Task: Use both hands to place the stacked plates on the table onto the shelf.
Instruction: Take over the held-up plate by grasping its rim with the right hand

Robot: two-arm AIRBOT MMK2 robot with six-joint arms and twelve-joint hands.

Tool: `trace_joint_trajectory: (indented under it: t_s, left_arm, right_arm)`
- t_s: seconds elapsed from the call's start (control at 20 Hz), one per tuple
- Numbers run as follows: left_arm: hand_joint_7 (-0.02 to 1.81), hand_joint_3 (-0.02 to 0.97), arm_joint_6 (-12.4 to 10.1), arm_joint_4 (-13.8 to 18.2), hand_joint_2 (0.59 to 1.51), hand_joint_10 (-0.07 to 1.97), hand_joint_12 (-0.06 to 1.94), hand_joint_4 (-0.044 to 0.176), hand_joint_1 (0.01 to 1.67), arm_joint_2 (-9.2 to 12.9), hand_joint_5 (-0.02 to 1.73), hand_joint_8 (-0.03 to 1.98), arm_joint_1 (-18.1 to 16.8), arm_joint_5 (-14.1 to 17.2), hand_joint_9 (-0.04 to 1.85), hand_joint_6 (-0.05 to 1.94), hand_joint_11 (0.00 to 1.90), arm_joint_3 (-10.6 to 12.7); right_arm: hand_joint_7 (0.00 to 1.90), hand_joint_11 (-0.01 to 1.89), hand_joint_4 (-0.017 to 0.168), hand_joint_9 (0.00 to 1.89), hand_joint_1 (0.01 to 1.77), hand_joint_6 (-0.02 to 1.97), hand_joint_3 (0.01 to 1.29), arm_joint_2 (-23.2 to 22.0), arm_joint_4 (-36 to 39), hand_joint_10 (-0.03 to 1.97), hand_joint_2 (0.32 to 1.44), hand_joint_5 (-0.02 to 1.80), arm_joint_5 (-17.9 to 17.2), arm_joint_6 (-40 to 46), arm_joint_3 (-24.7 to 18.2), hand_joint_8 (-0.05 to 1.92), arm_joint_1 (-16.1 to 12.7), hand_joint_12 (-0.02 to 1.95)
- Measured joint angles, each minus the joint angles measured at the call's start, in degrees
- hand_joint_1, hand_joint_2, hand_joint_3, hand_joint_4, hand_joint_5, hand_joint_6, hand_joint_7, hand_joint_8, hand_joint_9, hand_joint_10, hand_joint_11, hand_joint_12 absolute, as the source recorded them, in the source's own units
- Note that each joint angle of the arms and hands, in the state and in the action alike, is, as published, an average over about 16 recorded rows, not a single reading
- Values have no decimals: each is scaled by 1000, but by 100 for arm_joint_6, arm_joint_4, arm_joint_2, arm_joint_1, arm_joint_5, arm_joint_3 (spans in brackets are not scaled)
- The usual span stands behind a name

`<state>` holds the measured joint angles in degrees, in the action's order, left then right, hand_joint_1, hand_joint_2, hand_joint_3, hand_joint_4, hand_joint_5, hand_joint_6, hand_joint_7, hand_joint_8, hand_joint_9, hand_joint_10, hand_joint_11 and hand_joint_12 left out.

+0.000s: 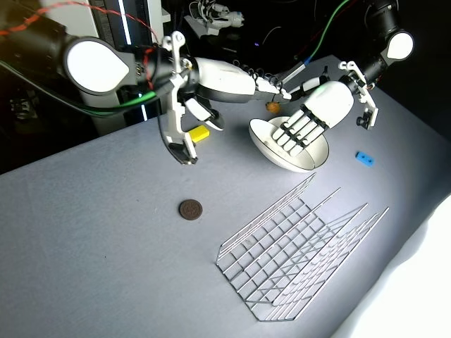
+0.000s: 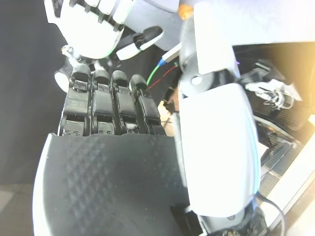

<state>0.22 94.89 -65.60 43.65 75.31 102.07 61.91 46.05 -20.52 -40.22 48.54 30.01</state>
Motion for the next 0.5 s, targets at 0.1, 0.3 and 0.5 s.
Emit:
trace_joint_trajectory:
  t_s: [0.1,0.3,0.5]
  left_arm:
    - [-11,29,-10,0,1095,-1,-14,4,20,0,13,-18,-1,-2,16,7,16,-1]
    - [-12,27,-21,1,1095,-2,-14,4,19,0,15,-18,-2,-3,15,8,15,-1]
    - [-12,25,-27,2,1095,-3,-14,4,19,0,16,-18,-3,-3,15,8,16,-1]
  right_arm:
    - [20,26,-1,13,1218,19,13,191,-124,7,1026,54,81,-128,140,11,-2,22]
    - [23,25,-1,26,1212,18,13,553,-282,8,1029,75,248,-190,461,11,-16,142]
    - [36,22,-1,49,1192,19,14,894,-457,7,1030,94,403,-193,787,10,-55,304]
